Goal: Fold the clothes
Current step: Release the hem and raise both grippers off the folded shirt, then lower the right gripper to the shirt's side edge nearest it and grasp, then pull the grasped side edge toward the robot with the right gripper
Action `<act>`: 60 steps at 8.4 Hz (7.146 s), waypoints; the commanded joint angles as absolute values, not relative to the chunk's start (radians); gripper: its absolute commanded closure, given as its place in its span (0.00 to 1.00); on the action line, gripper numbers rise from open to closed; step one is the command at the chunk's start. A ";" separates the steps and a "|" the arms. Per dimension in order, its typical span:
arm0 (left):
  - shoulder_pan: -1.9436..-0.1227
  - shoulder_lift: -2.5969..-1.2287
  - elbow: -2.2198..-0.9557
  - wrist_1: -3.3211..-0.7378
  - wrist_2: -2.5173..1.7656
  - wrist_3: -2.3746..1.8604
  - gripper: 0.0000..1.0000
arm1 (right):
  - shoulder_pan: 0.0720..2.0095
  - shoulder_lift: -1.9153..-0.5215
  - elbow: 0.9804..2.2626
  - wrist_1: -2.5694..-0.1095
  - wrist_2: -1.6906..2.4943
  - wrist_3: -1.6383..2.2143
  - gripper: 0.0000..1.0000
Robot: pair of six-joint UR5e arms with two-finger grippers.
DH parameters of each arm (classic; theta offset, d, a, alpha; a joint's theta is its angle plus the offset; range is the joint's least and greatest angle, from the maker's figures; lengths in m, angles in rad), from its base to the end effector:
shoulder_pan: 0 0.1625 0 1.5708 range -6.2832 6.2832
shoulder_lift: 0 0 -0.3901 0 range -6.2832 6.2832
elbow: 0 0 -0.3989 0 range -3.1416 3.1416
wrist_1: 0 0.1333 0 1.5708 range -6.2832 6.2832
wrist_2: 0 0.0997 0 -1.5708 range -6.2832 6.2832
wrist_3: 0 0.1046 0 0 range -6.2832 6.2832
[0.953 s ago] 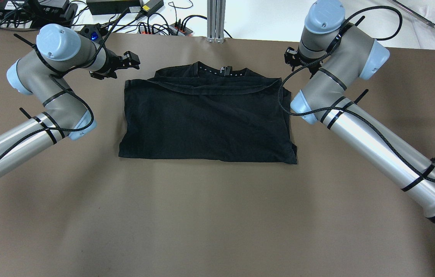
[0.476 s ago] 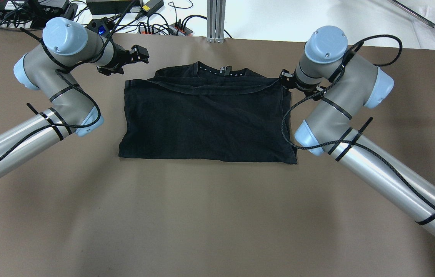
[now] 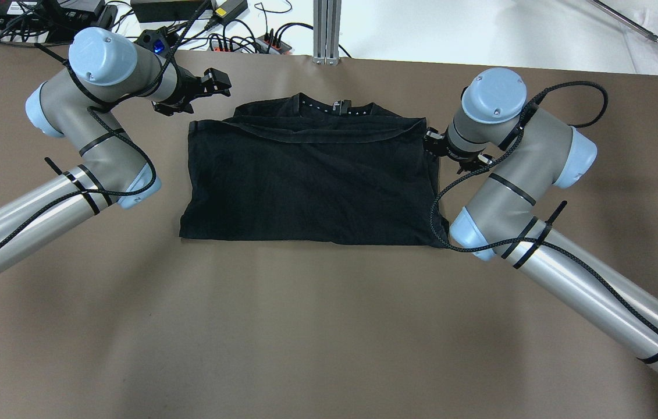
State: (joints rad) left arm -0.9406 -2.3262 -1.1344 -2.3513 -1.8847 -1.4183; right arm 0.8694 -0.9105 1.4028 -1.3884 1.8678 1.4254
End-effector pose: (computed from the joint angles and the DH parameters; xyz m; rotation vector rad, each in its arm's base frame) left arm 0.3781 -0.6898 0.2777 0.3300 1.0907 -0.5301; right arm -0.3933 -0.6248 0.2979 0.0769 -0.7350 0.5912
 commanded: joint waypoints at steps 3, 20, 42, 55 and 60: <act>-0.934 -2.307 -1.180 -2.352 -1.882 -1.437 0.02 | 0.818 -0.908 1.361 -1.345 1.856 1.502 0.55; -0.897 -2.318 -1.167 -2.352 -1.838 -1.431 0.02 | 0.813 -0.896 1.304 -1.249 1.865 1.548 0.66; -0.841 -2.336 -1.177 -2.350 -1.793 -1.506 0.02 | 0.876 -1.382 1.680 -1.073 2.013 1.397 0.05; -0.839 -2.335 -1.178 -2.350 -1.766 -1.508 0.02 | 0.813 -1.400 1.703 -0.968 2.005 1.544 1.00; -0.804 -2.339 -1.202 -2.347 -1.735 -1.531 0.02 | 0.473 -1.534 2.098 -1.034 1.977 1.957 1.00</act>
